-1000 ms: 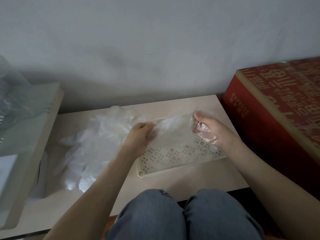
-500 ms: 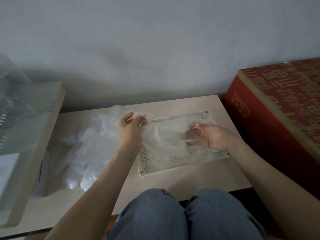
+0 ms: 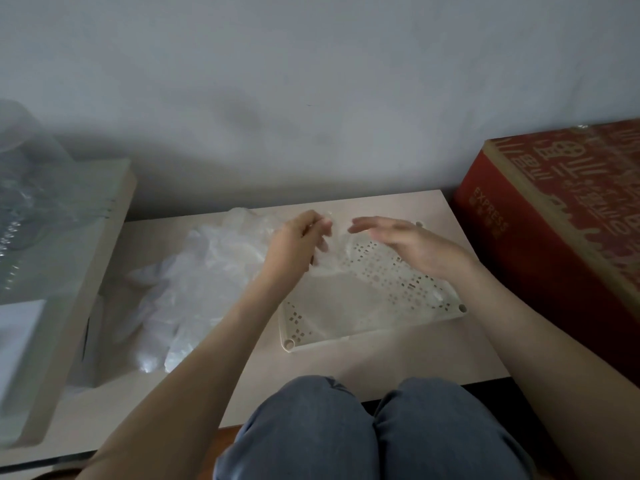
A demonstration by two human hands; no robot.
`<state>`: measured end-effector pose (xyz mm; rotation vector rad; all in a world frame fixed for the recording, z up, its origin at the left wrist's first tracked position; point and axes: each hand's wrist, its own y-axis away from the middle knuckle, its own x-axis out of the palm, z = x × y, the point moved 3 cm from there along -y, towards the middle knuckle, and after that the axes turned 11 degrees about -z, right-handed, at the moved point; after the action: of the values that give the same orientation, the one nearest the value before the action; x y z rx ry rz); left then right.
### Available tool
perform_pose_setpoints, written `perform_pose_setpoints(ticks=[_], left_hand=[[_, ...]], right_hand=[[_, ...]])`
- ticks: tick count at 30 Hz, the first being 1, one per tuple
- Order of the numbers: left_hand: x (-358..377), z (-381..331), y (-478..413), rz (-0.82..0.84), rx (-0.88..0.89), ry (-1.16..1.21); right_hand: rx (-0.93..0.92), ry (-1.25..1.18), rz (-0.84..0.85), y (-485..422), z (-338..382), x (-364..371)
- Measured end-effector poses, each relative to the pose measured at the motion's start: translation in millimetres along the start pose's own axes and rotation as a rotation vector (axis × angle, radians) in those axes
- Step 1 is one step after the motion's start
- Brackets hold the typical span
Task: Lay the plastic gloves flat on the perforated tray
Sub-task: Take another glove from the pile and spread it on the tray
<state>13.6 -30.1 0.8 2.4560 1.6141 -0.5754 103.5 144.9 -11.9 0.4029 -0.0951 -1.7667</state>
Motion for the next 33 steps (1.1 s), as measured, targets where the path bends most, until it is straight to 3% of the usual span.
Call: perform_pose_setpoints(ticks=[3,6,9,11,14,19,24,28,33], left_hand=[[5,0,-2,0.112,-0.011,0.065],[5,-2,-2,0.145,-0.069,0.173],[1,7,-4,0.177,-0.311,0.22],[-2,18,0,0.326,-0.471,0.209],[0,31,8,0.454,-0.395,0.146],[5,37,9,0.271,-0.348,0.239],[15,39,11,0.025,-0.512,0.377],[12,49,9,-0.193,-0.392,0.086],[4,48,8,-0.265,-0.177,-0.22]], right_hand=[[-0.023,0.101,0.163,1,8,26],[0.043,0.222,0.177,1,4,40],[-0.009,0.169,0.081,1,2,38],[-0.044,0.065,-0.027,0,1,32],[-0.067,-0.081,-0.204,0,-3,17],[-0.125,0.002,-0.264,2,-8,1],[0.017,0.064,-0.194,1,-25,-12],[0.025,-0.072,-0.265,5,-31,-23],[0.226,-0.322,-0.134,14,-36,-24]])
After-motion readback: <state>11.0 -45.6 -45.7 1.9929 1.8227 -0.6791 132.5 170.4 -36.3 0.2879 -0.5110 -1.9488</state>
